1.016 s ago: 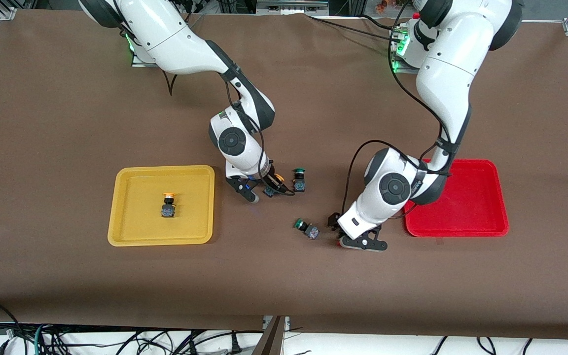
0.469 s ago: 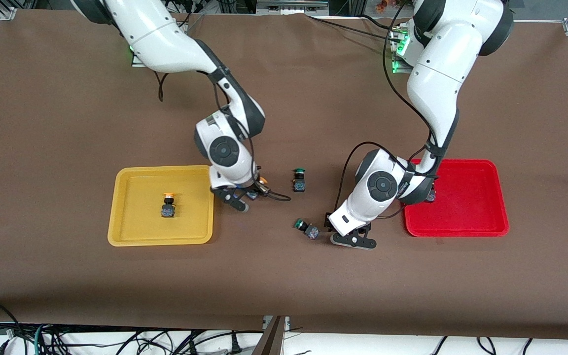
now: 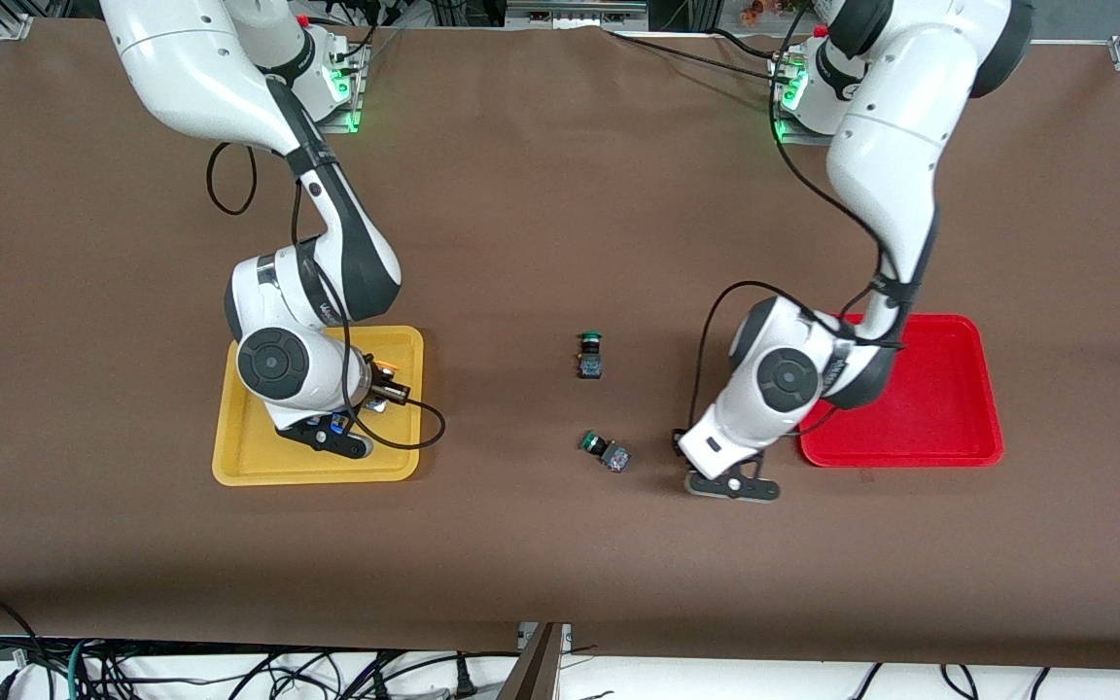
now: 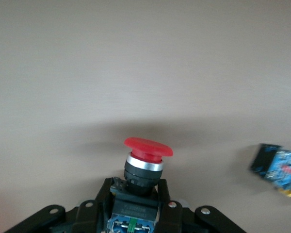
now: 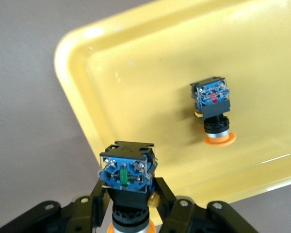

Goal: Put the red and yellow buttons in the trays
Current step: 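Lower the buttons into the yellow and red trays and open both grippers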

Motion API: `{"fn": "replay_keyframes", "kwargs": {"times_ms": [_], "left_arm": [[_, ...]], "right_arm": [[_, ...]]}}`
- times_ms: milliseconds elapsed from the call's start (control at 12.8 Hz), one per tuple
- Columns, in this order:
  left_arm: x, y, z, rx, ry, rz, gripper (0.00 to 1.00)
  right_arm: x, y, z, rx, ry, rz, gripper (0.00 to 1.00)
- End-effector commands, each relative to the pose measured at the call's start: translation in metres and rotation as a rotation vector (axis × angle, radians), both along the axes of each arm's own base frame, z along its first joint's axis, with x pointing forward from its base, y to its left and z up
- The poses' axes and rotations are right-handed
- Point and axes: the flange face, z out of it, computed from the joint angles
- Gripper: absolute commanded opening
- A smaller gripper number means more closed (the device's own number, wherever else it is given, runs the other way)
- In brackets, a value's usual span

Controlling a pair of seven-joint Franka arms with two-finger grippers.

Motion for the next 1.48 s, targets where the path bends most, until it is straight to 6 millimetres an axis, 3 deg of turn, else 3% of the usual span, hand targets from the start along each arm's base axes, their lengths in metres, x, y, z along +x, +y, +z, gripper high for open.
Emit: {"fn": "replay_keyframes", "kwargs": {"times_ms": [0, 78, 234, 391, 469, 547, 625, 703, 781, 859, 938, 1016, 1172, 1328, 1406], "left_arm": [[-0.002, 0.065, 0.052, 0.08, 0.119, -0.058, 0.0], [-0.006, 0.096, 0.065, 0.098, 0.192, -0.086, 0.0], [-0.013, 0.168, 0.071, 0.096, 0.311, -0.141, 0.0], [-0.021, 0.24, 0.056, 0.068, 0.359, -0.143, 0.0], [-0.031, 0.261, 0.04, 0.065, 0.396, -0.166, 0.0], [-0.041, 0.288, 0.024, 0.134, 0.413, -0.195, 0.0], [-0.048, 0.298, 0.004, 0.174, 0.397, -0.216, 0.0], [-0.055, 0.295, -0.015, 0.172, 0.362, -0.228, 0.0], [-0.061, 0.296, -0.028, 0.17, 0.342, -0.235, 0.01], [-0.062, 0.299, -0.033, 0.169, 0.323, -0.233, 0.08], [-0.062, 0.301, -0.031, 0.169, 0.32, -0.233, 0.36], [-0.059, 0.3, -0.028, 0.171, 0.314, -0.233, 0.99], [-0.055, 0.298, -0.015, 0.168, 0.295, -0.212, 1.0], [-0.048, 0.298, 0.028, 0.181, 0.232, -0.207, 1.0], [-0.045, 0.293, 0.054, 0.189, 0.194, -0.21, 1.0]], "right_arm": [[-0.02, 0.003, -0.029, -0.008, 0.015, 0.02, 0.4], [-0.026, 0.0, -0.043, -0.008, 0.007, 0.016, 0.42], [-0.029, -0.004, -0.052, -0.012, -0.001, 0.016, 0.68], [-0.025, -0.011, -0.042, -0.016, -0.012, 0.015, 0.92], [-0.022, -0.01, -0.034, -0.01, -0.027, 0.018, 0.99], [-0.019, -0.012, -0.018, -0.002, -0.05, 0.019, 0.99], [-0.015, -0.014, -0.001, 0.005, -0.076, 0.025, 0.99], [-0.011, -0.02, 0.016, 0.015, -0.1, 0.054, 0.99], [-0.005, -0.034, 0.029, 0.015, -0.12, 0.054, 0.99], [0.0, -0.043, 0.048, 0.016, -0.151, 0.052, 0.99], [0.0, -0.044, 0.069, 0.031, -0.174, 0.081, 0.99], [-0.004, -0.045, 0.091, 0.037, -0.175, 0.09, 0.99], [-0.023, -0.05, 0.138, 0.046, -0.129, 0.131, 0.99], [-0.044, -0.065, 0.197, 0.071, -0.128, 0.22, 0.99], [-0.053, -0.084, 0.223, 0.074, -0.122, 0.232, 0.99]]}}
